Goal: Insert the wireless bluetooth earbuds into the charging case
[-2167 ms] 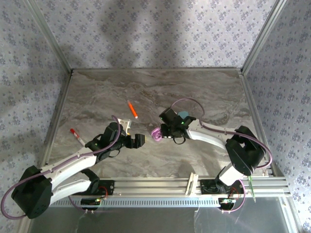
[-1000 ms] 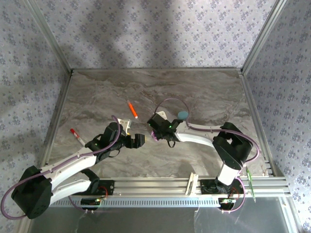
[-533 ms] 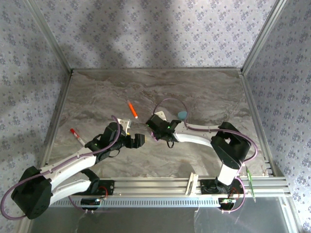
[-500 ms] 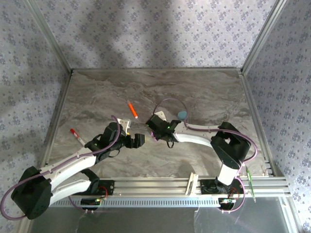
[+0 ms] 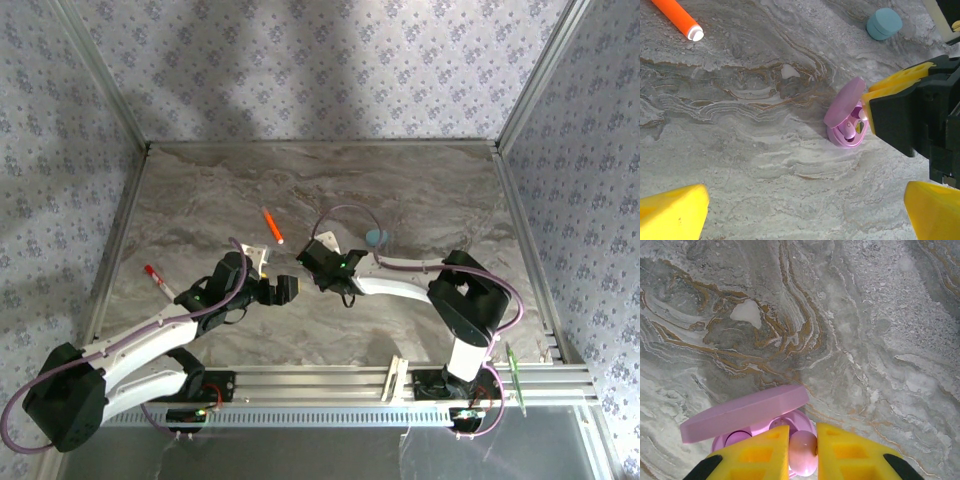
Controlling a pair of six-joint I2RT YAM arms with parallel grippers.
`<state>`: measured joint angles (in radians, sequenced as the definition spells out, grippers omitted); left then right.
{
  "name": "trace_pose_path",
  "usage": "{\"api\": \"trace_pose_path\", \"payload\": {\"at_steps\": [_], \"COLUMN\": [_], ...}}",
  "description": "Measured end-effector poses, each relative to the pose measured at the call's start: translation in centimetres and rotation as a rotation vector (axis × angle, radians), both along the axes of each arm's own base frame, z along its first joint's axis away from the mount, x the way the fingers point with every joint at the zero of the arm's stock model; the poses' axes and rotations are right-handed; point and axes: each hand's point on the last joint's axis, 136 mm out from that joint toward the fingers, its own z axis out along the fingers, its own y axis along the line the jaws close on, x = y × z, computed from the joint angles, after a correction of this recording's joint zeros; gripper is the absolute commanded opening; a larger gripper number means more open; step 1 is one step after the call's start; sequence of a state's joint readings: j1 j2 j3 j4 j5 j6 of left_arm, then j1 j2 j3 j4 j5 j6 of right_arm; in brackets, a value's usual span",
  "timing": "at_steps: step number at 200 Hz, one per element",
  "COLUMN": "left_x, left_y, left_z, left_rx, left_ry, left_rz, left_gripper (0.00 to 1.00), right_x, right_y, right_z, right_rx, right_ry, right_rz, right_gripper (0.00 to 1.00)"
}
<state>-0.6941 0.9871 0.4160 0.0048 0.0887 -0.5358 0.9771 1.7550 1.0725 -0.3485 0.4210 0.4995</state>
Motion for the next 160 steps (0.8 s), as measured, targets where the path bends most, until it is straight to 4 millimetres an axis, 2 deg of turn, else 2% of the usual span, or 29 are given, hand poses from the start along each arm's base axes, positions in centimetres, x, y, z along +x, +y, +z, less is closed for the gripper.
{"api": "trace_pose_path", "payload": {"at_steps": [160], "left_x": [0.00], "left_y": [0.00], "left_z": [0.33], "left_rx": [-0.007], "left_ry": [-0.009], "left_rz": [0.000], "left_gripper": [1.00], "right_x": [0.26], "right_y": [-0.38], "right_z": [-0.06], "right_rx": [-0.042], "right_ry": [-0.040], "right_rz": [-0.013], "right_gripper": [0.20]}}
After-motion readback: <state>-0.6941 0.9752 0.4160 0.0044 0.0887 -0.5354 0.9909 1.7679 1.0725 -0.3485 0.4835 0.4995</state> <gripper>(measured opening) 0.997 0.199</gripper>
